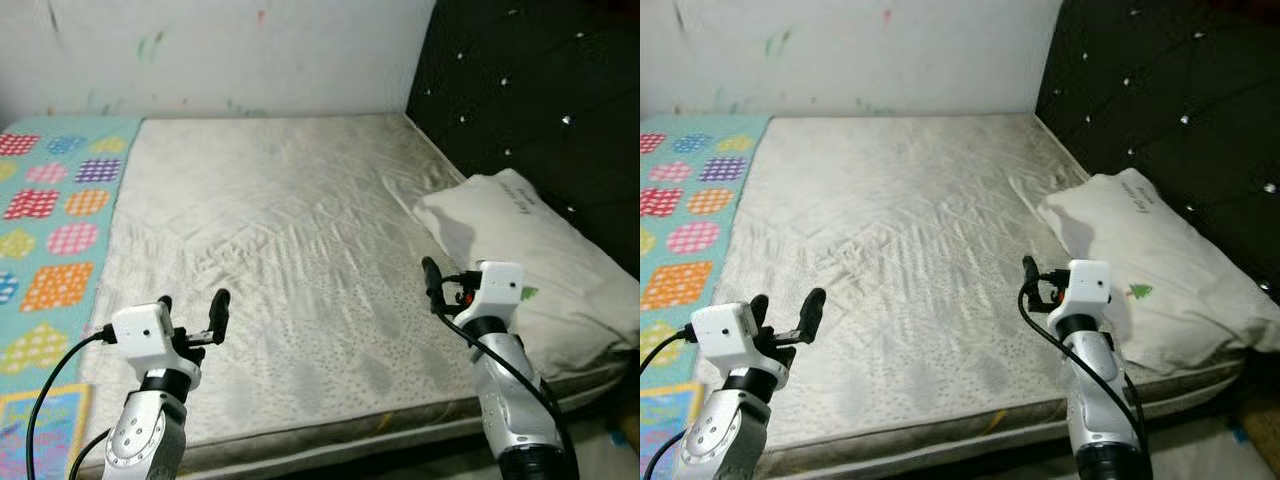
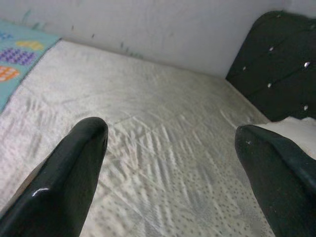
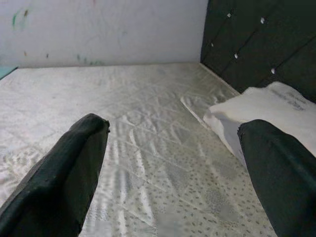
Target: Clean up the room
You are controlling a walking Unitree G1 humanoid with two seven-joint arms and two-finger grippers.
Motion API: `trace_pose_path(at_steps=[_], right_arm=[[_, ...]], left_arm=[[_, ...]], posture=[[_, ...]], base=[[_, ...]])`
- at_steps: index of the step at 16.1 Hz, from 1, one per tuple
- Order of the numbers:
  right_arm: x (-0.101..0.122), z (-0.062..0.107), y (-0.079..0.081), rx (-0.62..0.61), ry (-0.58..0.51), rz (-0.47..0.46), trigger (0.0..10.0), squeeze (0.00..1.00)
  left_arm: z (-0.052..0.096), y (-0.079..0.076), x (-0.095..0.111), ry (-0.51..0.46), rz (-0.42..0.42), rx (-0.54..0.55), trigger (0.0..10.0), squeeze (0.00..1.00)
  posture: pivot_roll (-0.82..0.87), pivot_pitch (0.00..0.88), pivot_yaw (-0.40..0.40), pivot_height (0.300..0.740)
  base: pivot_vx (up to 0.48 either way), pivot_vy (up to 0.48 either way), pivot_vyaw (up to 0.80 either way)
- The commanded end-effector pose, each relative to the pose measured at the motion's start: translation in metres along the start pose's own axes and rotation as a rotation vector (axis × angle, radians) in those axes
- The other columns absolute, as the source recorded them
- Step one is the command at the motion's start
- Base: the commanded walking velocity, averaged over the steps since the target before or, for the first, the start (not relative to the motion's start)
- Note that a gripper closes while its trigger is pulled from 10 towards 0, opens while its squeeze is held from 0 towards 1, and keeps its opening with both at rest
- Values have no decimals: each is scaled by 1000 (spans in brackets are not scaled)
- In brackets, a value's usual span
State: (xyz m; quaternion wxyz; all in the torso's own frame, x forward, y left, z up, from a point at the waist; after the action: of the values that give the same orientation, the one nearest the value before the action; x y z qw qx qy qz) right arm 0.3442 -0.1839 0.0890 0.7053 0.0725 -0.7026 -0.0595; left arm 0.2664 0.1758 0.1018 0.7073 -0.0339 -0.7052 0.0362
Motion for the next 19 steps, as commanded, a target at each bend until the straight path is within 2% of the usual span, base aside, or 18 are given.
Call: trace_pose_path(at_steps=[1,4,9,19], right_arm=[[6,-4,11,32,-20,-6,10000,0],[6,-4,13,45,-22,22,10000,0],[6,-5,14,48,-23,26,10000,0],[5,-4,13,45,-21,22,10000,0]], left_arm=[[1,6,3,-13,-31,14,10000,0],[2,6,3,-12,-33,18,10000,0],[2,5,3,-8,-23,13,10000,0],[1,4,2,-3,-14,6,10000,0]], posture=[[27,24,-80,740],[28,22,-80,740],[28,24,-81,740],[23,28,-78,740]], base=[[0,0,0],[0,0,0],[0,0,760],[0,458,42]])
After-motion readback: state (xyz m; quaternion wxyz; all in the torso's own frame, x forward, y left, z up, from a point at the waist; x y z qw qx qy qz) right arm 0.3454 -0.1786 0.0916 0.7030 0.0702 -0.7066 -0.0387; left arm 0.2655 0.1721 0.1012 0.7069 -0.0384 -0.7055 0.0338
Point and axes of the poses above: a point about 5 cm out from each wrist's last joint towards the gripper, its own z axis pointing back from the gripper into the wrist, its own x axis along the axis of the wrist's last joint, y = z × x, the point moved 4 cm from there along -z, pointing out of the wrist towards the gripper, and after that the axes turned 7 degrees about -z, right-handed, at the moved point
